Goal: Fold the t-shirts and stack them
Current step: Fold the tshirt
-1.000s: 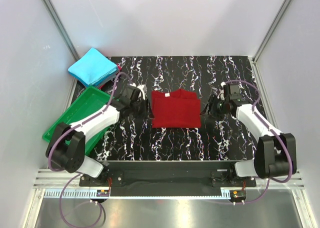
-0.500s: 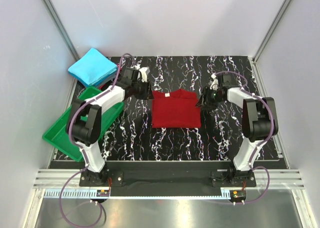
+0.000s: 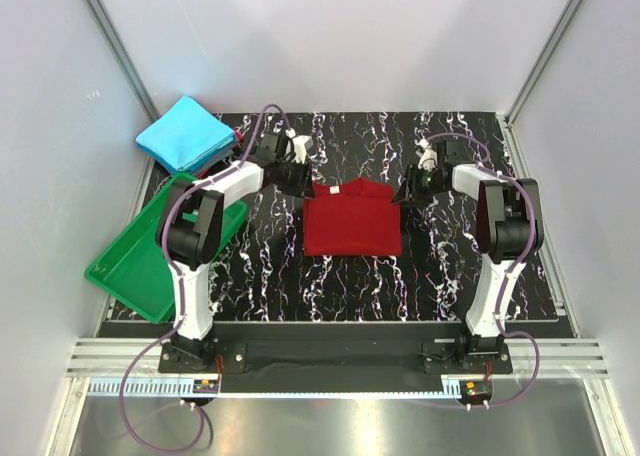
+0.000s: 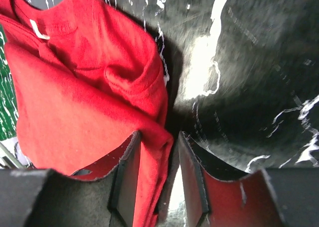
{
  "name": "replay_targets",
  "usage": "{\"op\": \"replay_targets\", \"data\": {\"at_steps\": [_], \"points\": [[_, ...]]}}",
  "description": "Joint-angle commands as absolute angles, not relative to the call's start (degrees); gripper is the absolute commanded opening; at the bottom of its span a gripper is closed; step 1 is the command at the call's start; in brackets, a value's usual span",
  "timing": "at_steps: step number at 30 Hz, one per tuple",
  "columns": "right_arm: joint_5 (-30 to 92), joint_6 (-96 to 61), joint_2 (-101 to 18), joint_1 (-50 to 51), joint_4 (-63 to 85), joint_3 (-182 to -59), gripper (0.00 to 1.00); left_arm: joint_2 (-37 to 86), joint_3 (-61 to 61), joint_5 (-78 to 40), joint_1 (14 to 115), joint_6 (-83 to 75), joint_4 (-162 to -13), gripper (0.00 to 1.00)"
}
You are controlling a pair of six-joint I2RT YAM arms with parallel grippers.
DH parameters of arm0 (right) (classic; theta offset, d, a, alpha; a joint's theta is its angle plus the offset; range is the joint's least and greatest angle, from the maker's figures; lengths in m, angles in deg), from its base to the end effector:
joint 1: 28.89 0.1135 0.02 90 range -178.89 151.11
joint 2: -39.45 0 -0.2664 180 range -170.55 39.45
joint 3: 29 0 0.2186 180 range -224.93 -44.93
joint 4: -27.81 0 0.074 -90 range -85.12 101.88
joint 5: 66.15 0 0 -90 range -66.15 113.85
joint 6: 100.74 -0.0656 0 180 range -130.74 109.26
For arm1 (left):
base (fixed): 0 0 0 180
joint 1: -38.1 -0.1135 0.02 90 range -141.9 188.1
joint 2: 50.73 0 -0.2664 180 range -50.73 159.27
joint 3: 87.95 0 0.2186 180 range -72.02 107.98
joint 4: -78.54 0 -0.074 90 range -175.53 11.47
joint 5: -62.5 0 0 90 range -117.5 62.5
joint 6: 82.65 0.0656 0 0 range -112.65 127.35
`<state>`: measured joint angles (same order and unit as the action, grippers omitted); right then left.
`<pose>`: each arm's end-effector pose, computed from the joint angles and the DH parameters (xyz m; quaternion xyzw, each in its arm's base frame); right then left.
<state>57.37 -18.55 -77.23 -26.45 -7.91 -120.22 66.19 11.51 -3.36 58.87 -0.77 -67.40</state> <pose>0.3971 0.0532 0.1448 -0.0282 0.9297 0.2995 0.2124 0.3948 -0.1784 0.1807 0.1702 0.9101 -0.2716 0.2628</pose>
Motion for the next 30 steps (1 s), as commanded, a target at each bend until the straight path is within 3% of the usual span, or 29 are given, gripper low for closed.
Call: {"op": "replay_targets", "data": {"at_steps": [1, 19, 23, 24, 27, 30], "points": [[59.4, -16.0, -78.4, -27.2, -8.5, -123.4, 0.43, 67.2, 14.7, -0.2, 58.8, 3.7, -66.8, 0.39], [62.3, -14.6, -81.5, -27.3, -11.3, -126.8, 0.31, 71.9, 18.4, 2.6, 57.4, 5.3, -64.5, 0.41], [62.2, -14.8, -81.0, -27.3, -11.4, -127.0, 0.21, 72.1, 19.0, 5.0, 57.5, 4.5, -64.6, 0.29], [62.1, -14.9, -80.6, -27.3, -11.3, -126.7, 0.16, 72.1, 19.1, 5.4, 57.5, 3.9, -64.6, 0.18], [61.8, -15.4, -78.7, -27.3, -11.2, -126.0, 0.10, 71.9, 19.3, 5.9, 57.6, 2.4, -64.7, 0.00], [60.4, -16.7, -77.1, -27.3, -11.1, -125.7, 0.06, 70.8, 18.7, 5.0, 57.9, 0.9, -65.0, 0.00]]}}
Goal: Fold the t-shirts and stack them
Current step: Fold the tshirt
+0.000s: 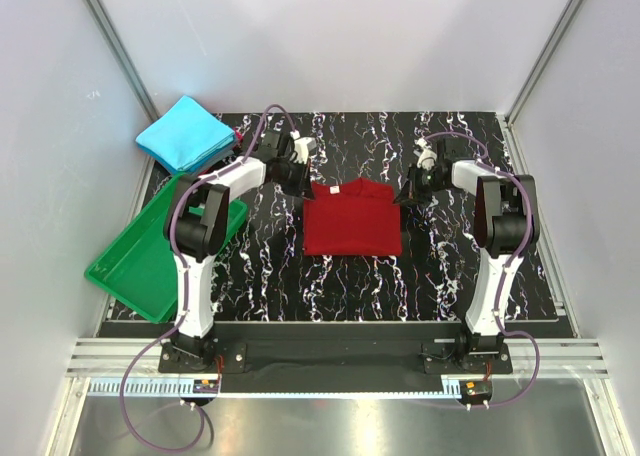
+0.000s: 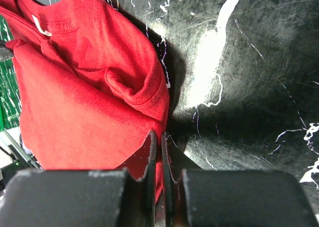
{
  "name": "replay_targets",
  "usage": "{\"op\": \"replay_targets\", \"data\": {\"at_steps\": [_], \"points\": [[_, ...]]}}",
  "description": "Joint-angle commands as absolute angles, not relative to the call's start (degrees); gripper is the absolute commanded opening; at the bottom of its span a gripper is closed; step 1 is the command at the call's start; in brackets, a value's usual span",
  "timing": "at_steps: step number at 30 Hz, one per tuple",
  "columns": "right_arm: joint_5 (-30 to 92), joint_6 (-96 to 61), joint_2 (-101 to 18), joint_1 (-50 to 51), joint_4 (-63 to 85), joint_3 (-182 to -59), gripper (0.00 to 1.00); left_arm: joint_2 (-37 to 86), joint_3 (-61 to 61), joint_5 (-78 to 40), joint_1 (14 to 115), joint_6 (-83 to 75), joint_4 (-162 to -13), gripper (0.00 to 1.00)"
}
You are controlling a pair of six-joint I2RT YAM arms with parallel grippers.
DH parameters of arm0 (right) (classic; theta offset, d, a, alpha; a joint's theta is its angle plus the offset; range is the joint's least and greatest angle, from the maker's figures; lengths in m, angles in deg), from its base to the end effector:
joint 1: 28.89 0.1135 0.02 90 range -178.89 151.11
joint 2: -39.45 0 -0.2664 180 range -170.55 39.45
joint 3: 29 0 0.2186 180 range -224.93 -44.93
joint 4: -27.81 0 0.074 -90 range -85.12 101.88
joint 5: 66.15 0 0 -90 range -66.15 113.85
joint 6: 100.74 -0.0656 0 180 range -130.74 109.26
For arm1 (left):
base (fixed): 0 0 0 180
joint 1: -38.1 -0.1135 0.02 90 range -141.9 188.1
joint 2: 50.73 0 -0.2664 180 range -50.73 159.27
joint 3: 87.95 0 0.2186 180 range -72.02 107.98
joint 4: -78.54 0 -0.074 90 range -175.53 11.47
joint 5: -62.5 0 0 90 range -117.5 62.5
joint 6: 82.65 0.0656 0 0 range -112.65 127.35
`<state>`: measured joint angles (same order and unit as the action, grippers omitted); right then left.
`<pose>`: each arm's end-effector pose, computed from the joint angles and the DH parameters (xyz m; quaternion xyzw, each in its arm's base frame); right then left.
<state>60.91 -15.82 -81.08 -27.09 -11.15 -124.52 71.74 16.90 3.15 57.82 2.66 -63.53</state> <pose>0.4074 0.0524 0.1370 -0.0451 0.9255 0.3219 0.1946 0.4078 -0.1817 0.1645 0.1981 0.9030 -0.3071 0.2258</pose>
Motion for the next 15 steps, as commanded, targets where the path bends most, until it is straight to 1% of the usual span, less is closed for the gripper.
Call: {"op": "replay_targets", "data": {"at_steps": [1, 3, 4, 7, 15], "points": [[59.9, -17.2, -76.7, -27.3, -11.1, -125.8, 0.08, 70.3, 18.3, 4.7, 57.9, 0.6, -65.4, 0.00], [59.8, -18.9, -75.8, -27.1, -10.1, -125.4, 0.19, 68.7, 16.9, 4.1, 58.0, -0.6, -66.8, 0.00], [60.1, -19.6, -75.4, -27.2, -9.5, -125.1, 0.19, 68.2, 16.6, 3.8, 58.0, -1.1, -67.3, 0.00], [61.3, -21.0, -73.7, -27.2, -6.2, -123.0, 0.01, 66.3, 14.9, 3.1, 58.1, -2.6, -69.1, 0.00], [62.6, -22.3, -68.0, -26.3, -0.4, -119.6, 0.00, 57.7, 9.5, -2.6, 58.6, -7.1, -72.4, 0.00]]}}
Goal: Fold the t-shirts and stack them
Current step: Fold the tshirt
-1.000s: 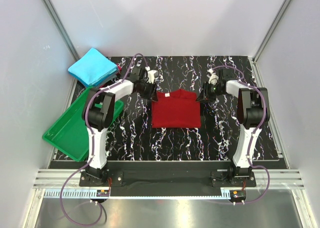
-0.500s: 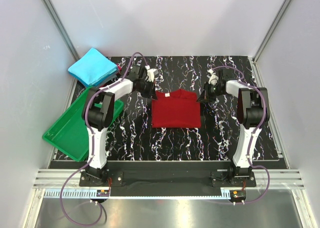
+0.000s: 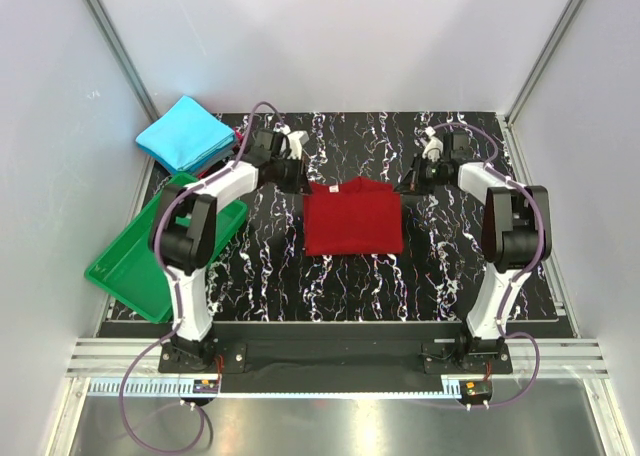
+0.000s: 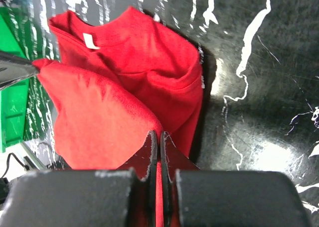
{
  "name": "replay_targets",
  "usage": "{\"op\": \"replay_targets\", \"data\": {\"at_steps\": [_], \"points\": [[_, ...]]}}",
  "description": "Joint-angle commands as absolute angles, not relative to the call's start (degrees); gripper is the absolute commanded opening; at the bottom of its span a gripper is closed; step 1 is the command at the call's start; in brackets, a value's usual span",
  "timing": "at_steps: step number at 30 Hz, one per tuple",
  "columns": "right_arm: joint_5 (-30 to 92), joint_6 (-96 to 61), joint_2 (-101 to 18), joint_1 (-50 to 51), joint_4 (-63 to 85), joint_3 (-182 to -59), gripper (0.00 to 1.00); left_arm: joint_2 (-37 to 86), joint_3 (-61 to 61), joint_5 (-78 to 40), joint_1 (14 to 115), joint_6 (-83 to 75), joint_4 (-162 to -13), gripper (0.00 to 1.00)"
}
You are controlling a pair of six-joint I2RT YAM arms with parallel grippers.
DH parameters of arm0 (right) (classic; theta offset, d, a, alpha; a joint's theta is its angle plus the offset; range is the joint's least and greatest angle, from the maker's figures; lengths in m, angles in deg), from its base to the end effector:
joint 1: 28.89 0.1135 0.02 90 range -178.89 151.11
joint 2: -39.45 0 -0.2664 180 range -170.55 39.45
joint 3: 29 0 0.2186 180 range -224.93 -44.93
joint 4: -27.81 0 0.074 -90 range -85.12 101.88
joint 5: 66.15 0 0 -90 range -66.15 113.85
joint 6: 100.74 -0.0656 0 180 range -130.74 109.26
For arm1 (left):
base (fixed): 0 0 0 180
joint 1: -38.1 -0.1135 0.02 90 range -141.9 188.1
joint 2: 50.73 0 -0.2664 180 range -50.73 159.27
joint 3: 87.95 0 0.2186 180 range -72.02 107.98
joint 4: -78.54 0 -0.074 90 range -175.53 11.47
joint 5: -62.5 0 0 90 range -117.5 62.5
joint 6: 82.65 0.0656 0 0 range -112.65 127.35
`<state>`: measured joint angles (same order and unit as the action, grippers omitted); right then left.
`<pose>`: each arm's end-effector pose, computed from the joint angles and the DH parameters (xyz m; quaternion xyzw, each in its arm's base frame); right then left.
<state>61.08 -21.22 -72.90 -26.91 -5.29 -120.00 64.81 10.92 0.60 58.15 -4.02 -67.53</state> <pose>0.3967 0.0534 0.1776 -0.0303 0.9072 0.3336 0.2546 0.3914 -0.1758 0.1893 0.1507 0.9045 -0.3086 0.2529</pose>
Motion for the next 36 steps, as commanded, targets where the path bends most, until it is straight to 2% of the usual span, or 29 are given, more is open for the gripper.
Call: {"op": "replay_targets", "data": {"at_steps": [1, 9, 12, 16, 20, 21, 25, 26, 27, 31, 36], "points": [[62.9, -23.1, -67.6, -26.2, 1.1, -119.5, 0.00, 56.9, 8.9, -4.1, 58.7, -7.9, -73.0, 0.00], [63.5, -32.5, -67.6, -24.8, 16.3, -118.5, 0.00, 47.8, 2.4, -20.3, 58.9, -18.5, -79.3, 0.00], [65.5, -40.2, -69.5, -24.5, 29.4, -117.2, 0.00, 47.8, 1.8, -26.5, 58.4, -20.1, -80.3, 0.00], [66.1, -44.9, -76.9, -23.4, 34.3, -123.4, 0.00, 53.1, 5.9, -23.1, 54.8, -20.5, -81.6, 0.00], [61.4, -47.7, -86.6, -23.4, 35.0, -131.2, 0.01, 64.5, 15.0, -19.5, 52.2, -18.1, -84.6, 0.00], [61.5, -47.9, -88.4, -23.3, 34.0, -133.4, 0.05, 66.8, 16.9, -19.2, 51.7, -18.0, -84.7, 0.00], [58.8, -45.8, -96.7, -23.2, 26.1, -145.4, 0.07, 79.3, 31.6, -17.5, 49.8, -18.4, -82.3, 0.00], [59.0, -45.0, -97.8, -23.3, 24.4, -147.6, 0.07, 80.6, 33.3, -17.4, 49.6, -18.5, -82.5, 0.00], [58.1, -42.8, -98.7, -23.3, 22.4, -149.3, 0.03, 82.1, 35.4, -15.3, 49.4, -18.2, -82.7, 0.00], [53.5, -41.6, -97.0, -23.6, 22.2, -148.6, 0.00, 86.5, 43.7, -9.8, 48.6, -18.1, -82.4, 0.00], [52.8, -40.5, -90.4, -23.6, 22.6, -143.5, 0.00, 81.7, 39.7, -6.3, 48.8, -18.2, -88.2, 0.00]]}}
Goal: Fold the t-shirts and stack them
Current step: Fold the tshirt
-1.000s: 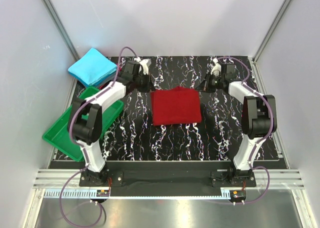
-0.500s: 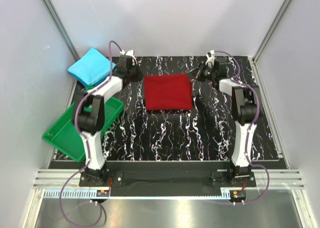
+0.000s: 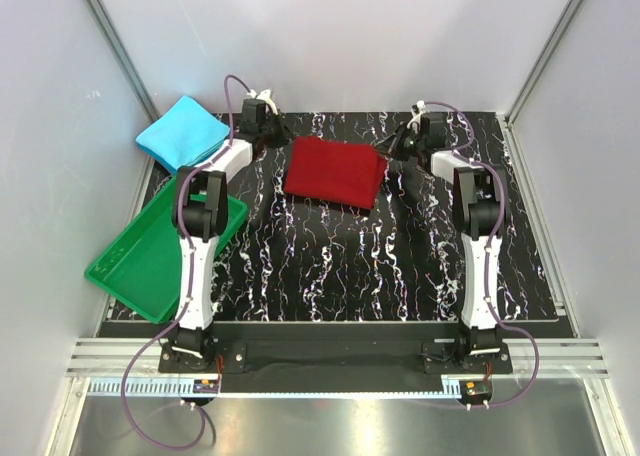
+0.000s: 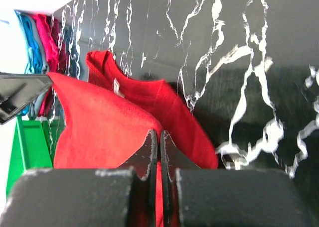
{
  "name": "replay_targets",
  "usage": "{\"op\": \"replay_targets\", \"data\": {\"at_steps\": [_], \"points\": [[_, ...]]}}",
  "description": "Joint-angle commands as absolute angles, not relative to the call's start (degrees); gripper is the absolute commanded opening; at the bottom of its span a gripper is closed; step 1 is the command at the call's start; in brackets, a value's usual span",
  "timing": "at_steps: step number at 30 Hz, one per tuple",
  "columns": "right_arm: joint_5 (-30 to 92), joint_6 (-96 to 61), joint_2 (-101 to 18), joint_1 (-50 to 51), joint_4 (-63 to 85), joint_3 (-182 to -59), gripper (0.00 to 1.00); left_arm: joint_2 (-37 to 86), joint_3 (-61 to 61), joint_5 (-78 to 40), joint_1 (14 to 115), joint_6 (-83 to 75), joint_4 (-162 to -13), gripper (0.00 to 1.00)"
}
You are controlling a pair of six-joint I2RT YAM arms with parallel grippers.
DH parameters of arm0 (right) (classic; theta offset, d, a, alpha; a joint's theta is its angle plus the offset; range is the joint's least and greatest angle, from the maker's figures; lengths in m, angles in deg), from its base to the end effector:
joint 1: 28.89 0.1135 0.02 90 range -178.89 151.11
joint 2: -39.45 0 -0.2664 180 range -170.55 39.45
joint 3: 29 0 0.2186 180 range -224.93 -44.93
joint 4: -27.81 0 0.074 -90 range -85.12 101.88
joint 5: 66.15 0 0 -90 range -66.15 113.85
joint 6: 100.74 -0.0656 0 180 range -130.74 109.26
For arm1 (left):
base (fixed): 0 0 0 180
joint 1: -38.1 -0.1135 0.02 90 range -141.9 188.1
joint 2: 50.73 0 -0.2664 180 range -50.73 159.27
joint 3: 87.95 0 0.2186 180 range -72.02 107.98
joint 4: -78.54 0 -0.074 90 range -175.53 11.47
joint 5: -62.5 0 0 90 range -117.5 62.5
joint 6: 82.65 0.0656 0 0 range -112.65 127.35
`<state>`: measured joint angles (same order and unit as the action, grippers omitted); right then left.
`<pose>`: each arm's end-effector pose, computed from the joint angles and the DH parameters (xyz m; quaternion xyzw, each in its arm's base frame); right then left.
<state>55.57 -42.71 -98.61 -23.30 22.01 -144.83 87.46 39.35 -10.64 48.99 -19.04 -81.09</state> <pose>0.5292 0.0864 0.1478 0.0512 0.8350 0.3812 0.3934 0.5366 -0.1226 0.1788 -0.0450 0.8639 -0.2761 0.4189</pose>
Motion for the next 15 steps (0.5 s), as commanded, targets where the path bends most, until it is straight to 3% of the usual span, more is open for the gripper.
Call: {"op": "replay_targets", "data": {"at_steps": [1, 10, 15], "points": [[51.5, -40.7, -87.8, -23.5, 22.6, -141.2, 0.00, 79.9, 38.2, -5.8, 48.9, -18.1, -89.2, 0.00], [45.7, -43.3, -76.0, -23.6, 24.2, -125.9, 0.00, 75.6, 36.9, -6.6, 51.9, -17.4, -91.2, 0.00], [46.3, -46.2, -78.8, -24.9, 27.3, -123.2, 0.00, 82.1, 45.5, -5.7, 52.4, -20.1, -89.9, 0.00]]}}
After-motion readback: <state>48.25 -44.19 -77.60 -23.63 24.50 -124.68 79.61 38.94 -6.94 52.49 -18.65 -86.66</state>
